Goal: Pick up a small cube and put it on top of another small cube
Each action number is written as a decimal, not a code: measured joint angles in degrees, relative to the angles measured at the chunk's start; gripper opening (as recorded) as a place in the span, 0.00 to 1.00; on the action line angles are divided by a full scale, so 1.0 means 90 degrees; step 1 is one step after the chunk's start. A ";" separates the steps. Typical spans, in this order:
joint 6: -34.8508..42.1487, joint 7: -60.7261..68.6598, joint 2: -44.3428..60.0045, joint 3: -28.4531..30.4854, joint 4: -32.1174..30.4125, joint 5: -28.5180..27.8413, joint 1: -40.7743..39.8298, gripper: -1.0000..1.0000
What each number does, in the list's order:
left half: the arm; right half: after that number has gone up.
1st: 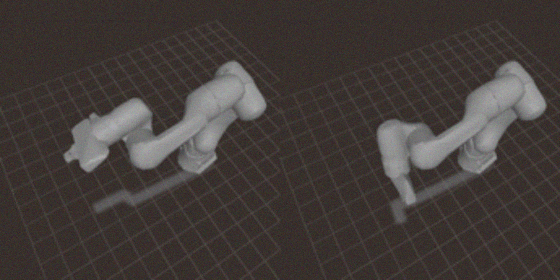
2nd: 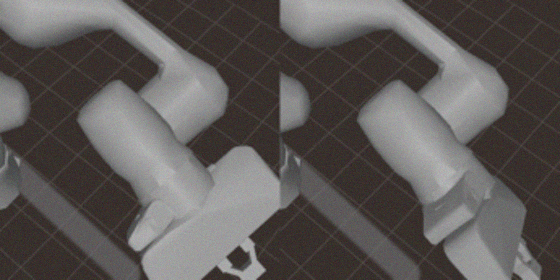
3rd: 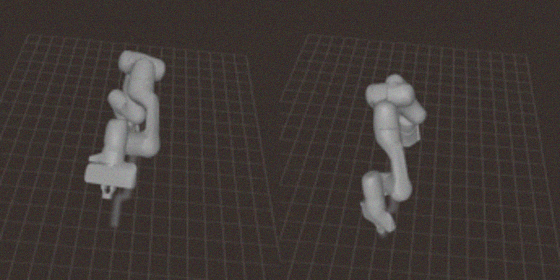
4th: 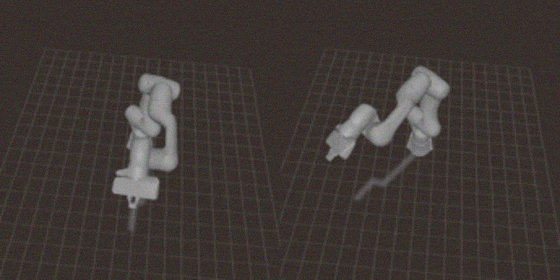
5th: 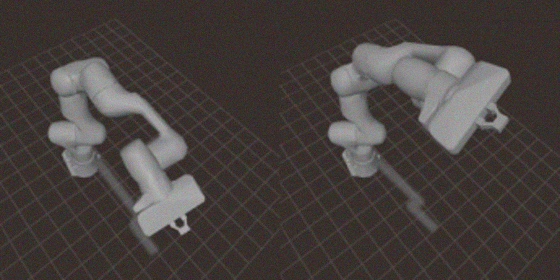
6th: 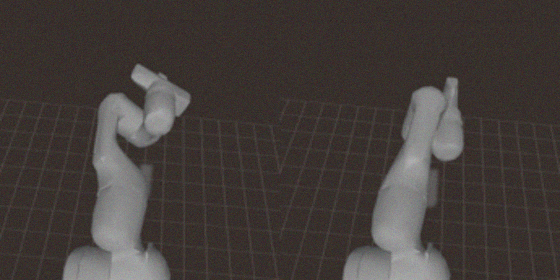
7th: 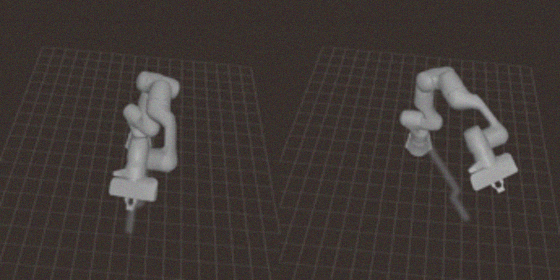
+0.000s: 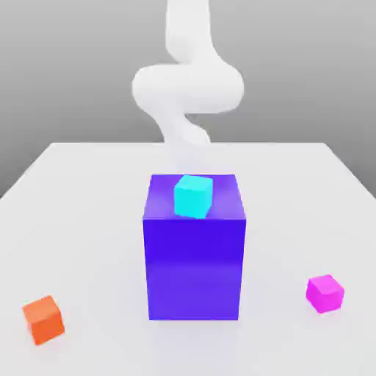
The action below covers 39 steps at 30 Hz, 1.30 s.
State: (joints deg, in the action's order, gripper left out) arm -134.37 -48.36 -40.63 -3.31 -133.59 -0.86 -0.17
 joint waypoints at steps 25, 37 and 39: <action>-0.2906 -0.3121 0.5719 -0.2338 -0.1888 -0.1497 0.1194 0.50; -0.3797 -0.4078 0.6955 -0.1126 -0.1610 -0.2708 0.2190 0.00; -0.3787 -0.4069 0.6942 -0.1140 -0.1613 -0.2697 0.2179 0.00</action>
State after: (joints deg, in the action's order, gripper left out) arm -168.46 -84.98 21.84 -13.57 -148.11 -25.14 19.43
